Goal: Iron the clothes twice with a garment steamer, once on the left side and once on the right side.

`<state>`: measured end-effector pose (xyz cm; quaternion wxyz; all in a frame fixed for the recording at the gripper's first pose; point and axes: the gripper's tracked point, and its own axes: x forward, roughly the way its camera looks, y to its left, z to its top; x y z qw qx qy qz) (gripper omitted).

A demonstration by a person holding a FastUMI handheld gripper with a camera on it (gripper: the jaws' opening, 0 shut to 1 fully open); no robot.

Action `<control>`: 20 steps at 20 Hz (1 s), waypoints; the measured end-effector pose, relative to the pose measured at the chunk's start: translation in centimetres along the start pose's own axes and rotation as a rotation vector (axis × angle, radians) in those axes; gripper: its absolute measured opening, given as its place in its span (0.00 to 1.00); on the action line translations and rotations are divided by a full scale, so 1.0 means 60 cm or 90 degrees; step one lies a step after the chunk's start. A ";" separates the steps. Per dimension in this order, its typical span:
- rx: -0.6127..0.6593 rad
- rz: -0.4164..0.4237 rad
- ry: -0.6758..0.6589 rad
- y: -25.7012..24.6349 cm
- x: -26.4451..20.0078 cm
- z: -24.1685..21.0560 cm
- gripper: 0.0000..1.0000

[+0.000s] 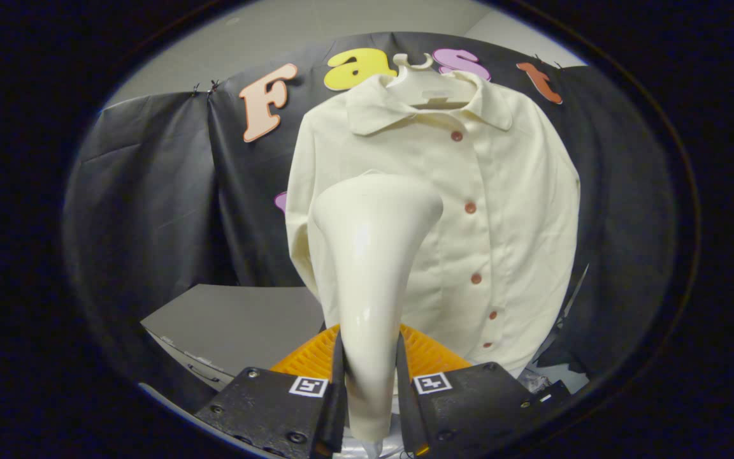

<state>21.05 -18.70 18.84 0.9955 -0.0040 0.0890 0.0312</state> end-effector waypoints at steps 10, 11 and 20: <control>0.011 -0.082 -0.076 -0.191 -0.013 0.156 0.35; 0.013 -0.089 -0.080 -0.207 -0.011 0.164 0.35; 0.040 -0.096 -0.065 -0.287 0.052 0.173 0.36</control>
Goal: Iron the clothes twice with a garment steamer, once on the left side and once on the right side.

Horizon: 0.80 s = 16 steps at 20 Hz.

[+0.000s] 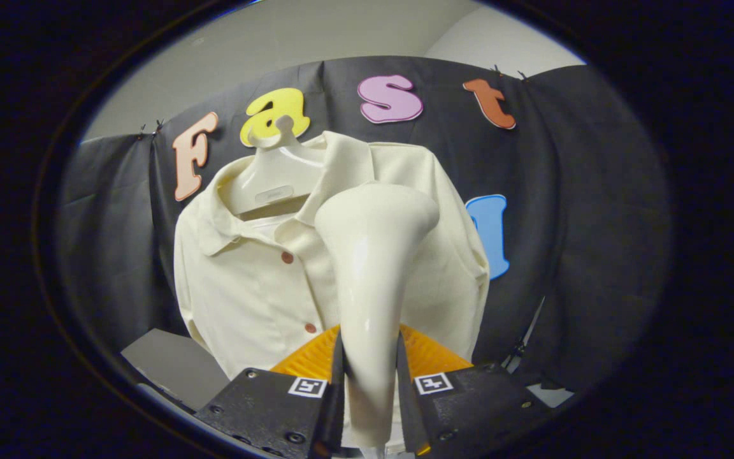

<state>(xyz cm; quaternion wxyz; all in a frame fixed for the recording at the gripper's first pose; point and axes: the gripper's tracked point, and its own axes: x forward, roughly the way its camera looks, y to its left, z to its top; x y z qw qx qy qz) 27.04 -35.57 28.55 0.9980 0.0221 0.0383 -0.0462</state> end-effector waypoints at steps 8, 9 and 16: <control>0.016 0.029 0.019 -0.004 0.016 -0.043 0.36; 0.006 0.016 0.017 -0.007 0.017 -0.051 0.36; 0.001 0.003 0.067 0.021 0.001 -0.158 0.36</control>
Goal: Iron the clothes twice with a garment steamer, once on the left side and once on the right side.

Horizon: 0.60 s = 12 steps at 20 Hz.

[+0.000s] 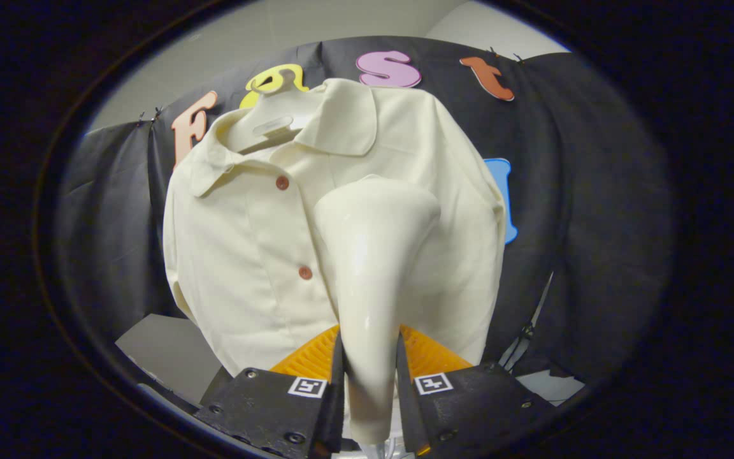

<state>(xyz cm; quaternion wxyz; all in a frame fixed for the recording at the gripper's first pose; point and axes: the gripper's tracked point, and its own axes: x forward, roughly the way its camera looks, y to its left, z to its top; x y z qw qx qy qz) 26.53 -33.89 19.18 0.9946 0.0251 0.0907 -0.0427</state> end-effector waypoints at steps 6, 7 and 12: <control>0.028 -0.030 0.049 -0.033 -0.007 -0.096 0.36; 0.033 -0.031 0.057 -0.034 -0.008 -0.109 0.36; 0.014 -0.024 0.087 -0.032 -0.016 -0.171 0.36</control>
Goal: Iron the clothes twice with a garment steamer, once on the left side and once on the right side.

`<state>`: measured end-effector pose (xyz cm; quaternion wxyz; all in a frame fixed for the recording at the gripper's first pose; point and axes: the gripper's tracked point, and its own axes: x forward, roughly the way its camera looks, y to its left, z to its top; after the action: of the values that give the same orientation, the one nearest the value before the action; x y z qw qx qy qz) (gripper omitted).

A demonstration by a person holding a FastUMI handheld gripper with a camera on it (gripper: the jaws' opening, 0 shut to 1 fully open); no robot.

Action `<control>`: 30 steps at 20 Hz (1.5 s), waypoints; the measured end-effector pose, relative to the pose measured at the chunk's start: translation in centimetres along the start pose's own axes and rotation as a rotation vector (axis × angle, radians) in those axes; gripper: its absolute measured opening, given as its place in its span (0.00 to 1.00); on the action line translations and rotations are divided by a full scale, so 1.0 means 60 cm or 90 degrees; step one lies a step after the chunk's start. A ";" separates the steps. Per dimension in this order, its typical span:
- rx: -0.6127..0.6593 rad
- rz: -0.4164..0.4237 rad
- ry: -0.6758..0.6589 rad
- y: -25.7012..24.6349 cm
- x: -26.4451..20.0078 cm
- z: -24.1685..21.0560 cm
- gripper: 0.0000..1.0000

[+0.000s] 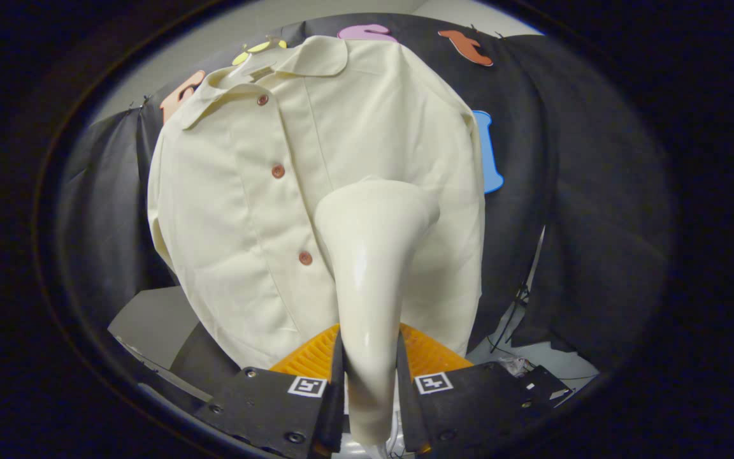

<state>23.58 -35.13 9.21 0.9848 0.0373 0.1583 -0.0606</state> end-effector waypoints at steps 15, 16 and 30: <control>0.058 -0.007 0.049 -0.038 0.036 -0.130 0.36; 0.057 -0.007 0.049 -0.039 0.035 -0.132 0.36; 0.046 0.005 0.112 -0.020 0.018 -0.200 0.36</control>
<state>20.73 -35.33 -2.55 0.9655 0.0783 0.2414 -0.0588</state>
